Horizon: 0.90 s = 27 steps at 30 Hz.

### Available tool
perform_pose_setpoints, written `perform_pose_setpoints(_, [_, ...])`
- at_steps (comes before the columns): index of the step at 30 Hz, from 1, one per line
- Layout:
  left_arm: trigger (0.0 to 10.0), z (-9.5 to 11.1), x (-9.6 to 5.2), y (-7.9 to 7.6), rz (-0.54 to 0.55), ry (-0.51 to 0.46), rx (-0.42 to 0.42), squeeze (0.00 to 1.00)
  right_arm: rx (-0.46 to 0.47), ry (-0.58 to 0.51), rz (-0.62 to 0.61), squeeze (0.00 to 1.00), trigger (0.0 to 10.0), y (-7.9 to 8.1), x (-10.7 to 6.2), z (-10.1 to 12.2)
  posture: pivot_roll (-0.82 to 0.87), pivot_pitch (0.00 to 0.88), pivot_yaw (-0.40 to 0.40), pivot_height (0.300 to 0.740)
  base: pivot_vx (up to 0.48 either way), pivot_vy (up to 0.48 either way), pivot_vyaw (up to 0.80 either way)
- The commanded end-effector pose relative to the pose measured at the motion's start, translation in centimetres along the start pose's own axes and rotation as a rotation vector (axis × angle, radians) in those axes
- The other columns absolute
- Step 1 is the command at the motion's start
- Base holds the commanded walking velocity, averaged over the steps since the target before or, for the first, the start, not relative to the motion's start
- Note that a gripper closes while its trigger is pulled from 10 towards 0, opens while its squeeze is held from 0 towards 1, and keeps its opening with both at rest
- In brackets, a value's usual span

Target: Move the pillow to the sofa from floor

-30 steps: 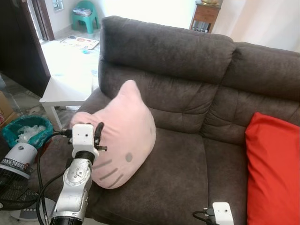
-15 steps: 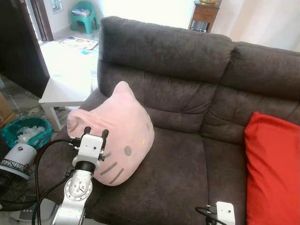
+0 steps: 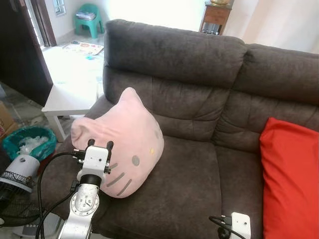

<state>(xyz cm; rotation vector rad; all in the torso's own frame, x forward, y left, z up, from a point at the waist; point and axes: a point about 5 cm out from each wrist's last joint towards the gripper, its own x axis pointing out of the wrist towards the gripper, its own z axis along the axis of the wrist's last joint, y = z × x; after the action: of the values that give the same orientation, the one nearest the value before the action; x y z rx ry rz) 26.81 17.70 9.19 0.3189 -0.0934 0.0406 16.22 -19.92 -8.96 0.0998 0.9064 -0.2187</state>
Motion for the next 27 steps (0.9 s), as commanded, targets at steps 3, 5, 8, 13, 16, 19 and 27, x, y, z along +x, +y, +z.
perform_pose_setpoints(3, [10.0, 0.37, 0.47, -0.31, -0.023, -0.025, -0.010, 0.00, 0.019, -0.010, -0.009, 0.00, 10.0, -0.16, -0.02, 0.05, 0.17, 0.000, -0.093, 0.740, 0.000, 0.000, 0.00])
perform_pose_setpoints(5, [10.0, 0.32, 0.49, -0.32, -0.024, -0.024, -0.010, 0.00, 0.020, -0.010, -0.009, 0.00, 10.0, -0.15, -0.03, 0.03, 0.17, 0.000, -0.090, 0.740, 0.000, 0.000, 0.00])
perform_pose_setpoints(8, [10.0, 0.27, 0.49, -0.32, -0.024, -0.023, -0.010, 0.00, 0.024, -0.013, -0.009, 0.00, 10.0, -0.12, -0.04, 0.02, 0.17, 0.000, -0.090, 0.740, 0.000, 0.000, 0.00])
perform_pose_setpoints(13, [10.0, 0.20, 0.40, -0.33, -0.024, -0.024, -0.012, 0.00, 0.027, -0.013, -0.005, 0.00, 10.0, -0.08, -0.08, -0.10, 0.17, 0.000, -0.089, 0.740, 0.000, 0.000, 0.00])
perform_pose_setpoints(16, [10.0, 0.15, 0.34, -0.31, -0.026, -0.025, -0.013, 0.00, 0.027, -0.013, 0.002, 0.00, 10.0, 0.01, -0.10, -0.18, 0.17, 0.000, -0.088, 0.740, 0.000, 0.000, 0.00])
perform_pose_setpoints(19, [10.0, 0.13, 0.33, -0.27, -0.026, -0.025, -0.013, 0.00, 0.019, -0.007, 0.008, 0.00, 10.0, 0.12, -0.11, -0.27, 0.17, 0.000, -0.087, 0.740, 0.000, 0.000, 0.00])
perform_pose_setpoints(27, [10.0, 0.09, 0.48, -0.14, -0.028, -0.021, -0.015, 0.00, 0.023, -0.007, 0.006, 0.00, 10.0, 0.13, -0.12, -0.31, 0.17, 0.000, -0.086, 0.740, 0.000, 0.000, 0.00])
